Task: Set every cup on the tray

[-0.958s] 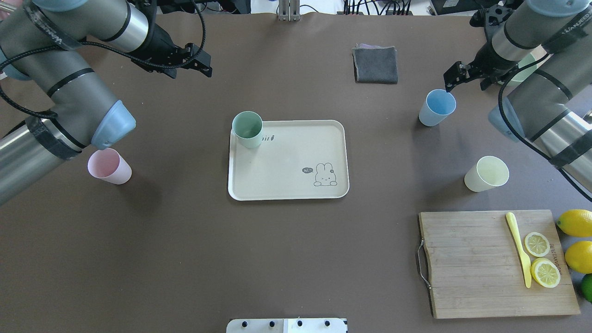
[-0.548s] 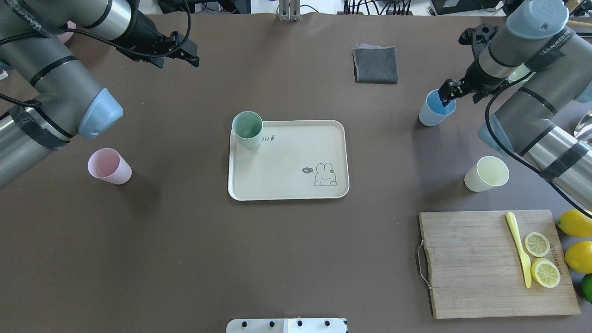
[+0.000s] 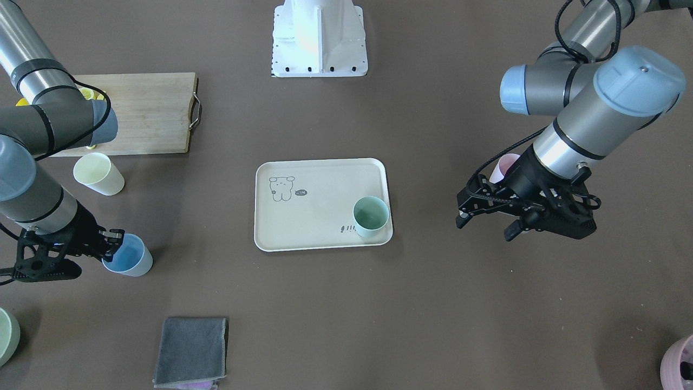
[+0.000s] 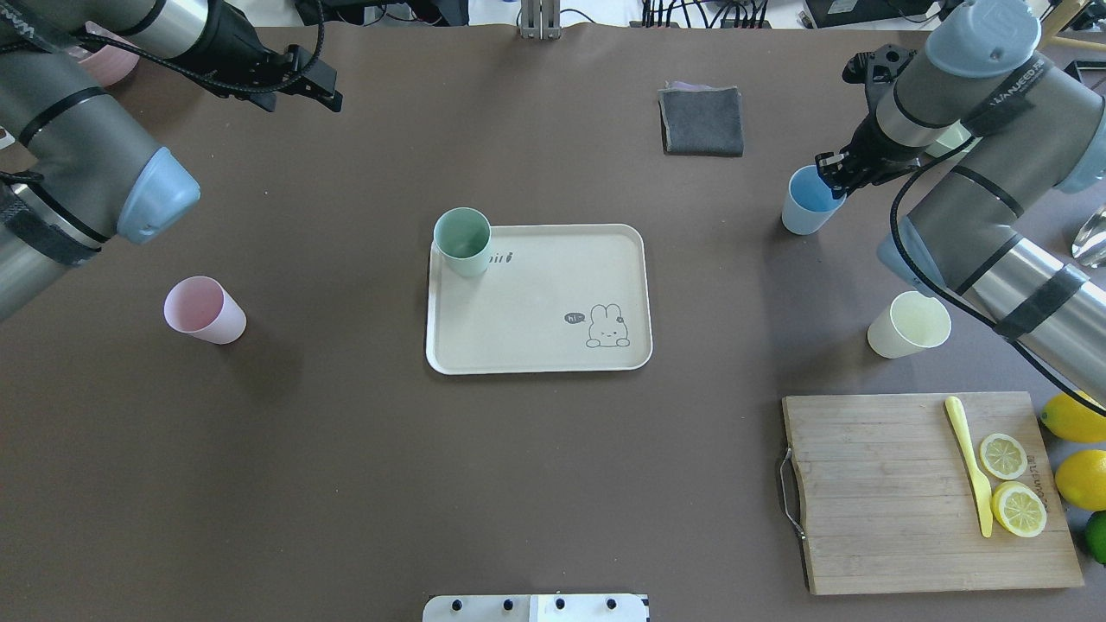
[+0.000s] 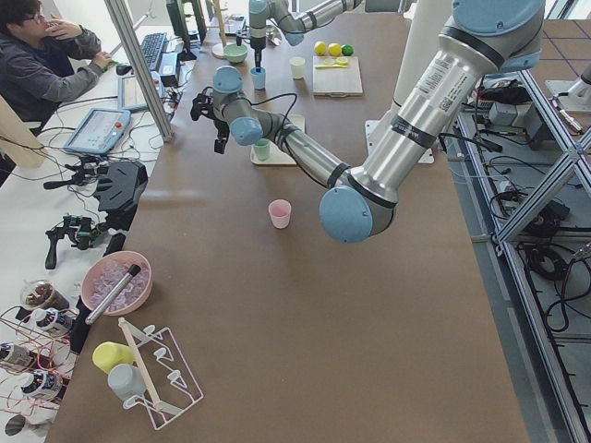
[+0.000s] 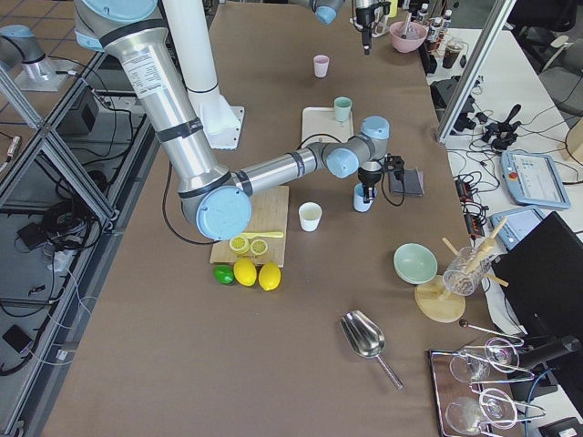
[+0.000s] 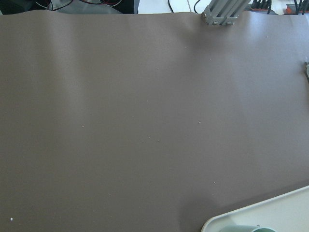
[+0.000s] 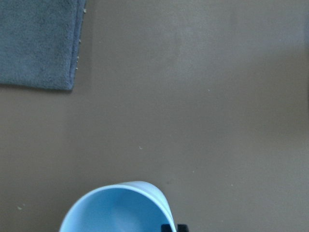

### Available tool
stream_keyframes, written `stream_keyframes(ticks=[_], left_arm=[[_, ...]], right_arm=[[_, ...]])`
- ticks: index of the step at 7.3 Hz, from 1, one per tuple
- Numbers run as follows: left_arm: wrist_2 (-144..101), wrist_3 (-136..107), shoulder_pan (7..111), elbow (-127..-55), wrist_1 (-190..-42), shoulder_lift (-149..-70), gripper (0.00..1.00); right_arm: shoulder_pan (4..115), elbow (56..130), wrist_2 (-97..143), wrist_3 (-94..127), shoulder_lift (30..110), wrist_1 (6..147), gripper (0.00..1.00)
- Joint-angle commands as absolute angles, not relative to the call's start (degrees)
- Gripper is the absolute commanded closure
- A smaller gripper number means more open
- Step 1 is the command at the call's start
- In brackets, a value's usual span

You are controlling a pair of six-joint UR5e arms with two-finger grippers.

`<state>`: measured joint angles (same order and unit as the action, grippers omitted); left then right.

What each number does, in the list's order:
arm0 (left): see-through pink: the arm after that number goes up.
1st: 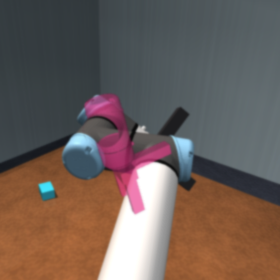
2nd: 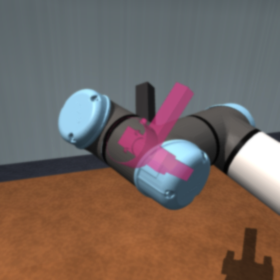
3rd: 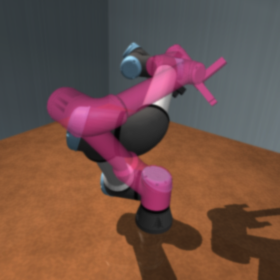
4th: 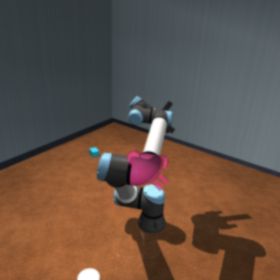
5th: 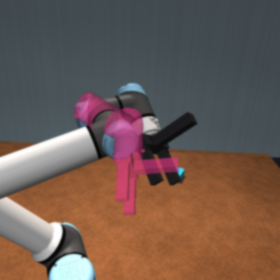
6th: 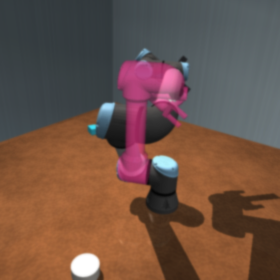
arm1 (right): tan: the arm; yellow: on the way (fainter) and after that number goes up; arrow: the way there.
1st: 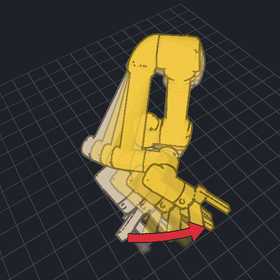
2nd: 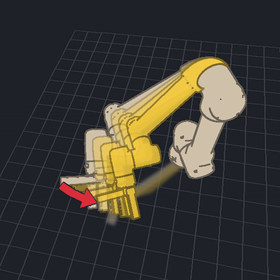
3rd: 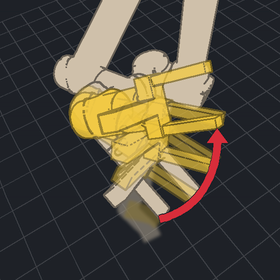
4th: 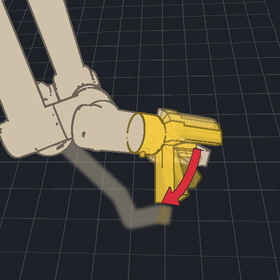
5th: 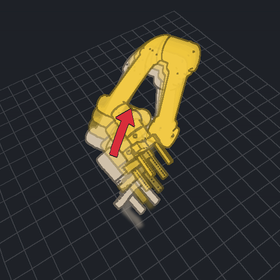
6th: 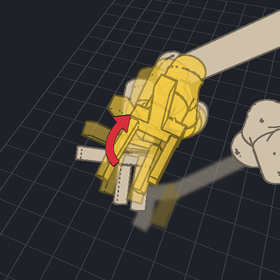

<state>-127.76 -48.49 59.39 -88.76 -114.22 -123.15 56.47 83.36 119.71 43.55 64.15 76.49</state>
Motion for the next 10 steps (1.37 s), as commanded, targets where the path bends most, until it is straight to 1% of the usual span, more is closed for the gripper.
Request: stream_keyframes(ticks=[1, 2, 4, 6, 7, 8, 9, 10], left_arm=[[-129.81, -45.55, 62.56, -89.9, -114.08, -120.17, 0.02], [-130.25, -40.48, 64.23, -91.74, -114.08, -115.88, 0.01], [-130.96, -31.5, 66.09, -94.03, -114.17, -107.7, 0.0], [-130.61, -29.71, 66.36, -94.48, -114.61, -104.86, 0.0], [-130.61, -29.71, 66.62, -94.74, -114.52, -104.77, 0.0], [-130.61, -29.71, 66.62, -94.75, -114.61, -104.68, 0.0], [-130.61, -29.71, 66.8, -94.75, -114.61, -104.68, 0.0], [-130.61, -29.71, 66.97, -94.83, -114.61, -104.59, 0.0]], right_arm=[[56.43, 86.91, 120.41, 49.71, 61.89, 77.17, 1.0], [56.16, 87.01, 121.11, 54.71, 59.18, 77.43, 1.0], [52.06, 86.58, 119.55, 62.64, 51.63, 85.04, 1.0], [46.44, 85.35, 115.41, 69.39, 48.27, 85.87, 1.0], [43.62, 82.99, 112.88, 70.83, 46.08, 85.7, 1.0], [42.03, 82.01, 112.07, 71.19, 46.05, 85.17, 1.0], [40.97, 82.0, 112.06, 71.28, 46.14, 85.17, 0.86], [40.26, 82.09, 112.06, 71.45, 46.14, 85.17, 0.68]])
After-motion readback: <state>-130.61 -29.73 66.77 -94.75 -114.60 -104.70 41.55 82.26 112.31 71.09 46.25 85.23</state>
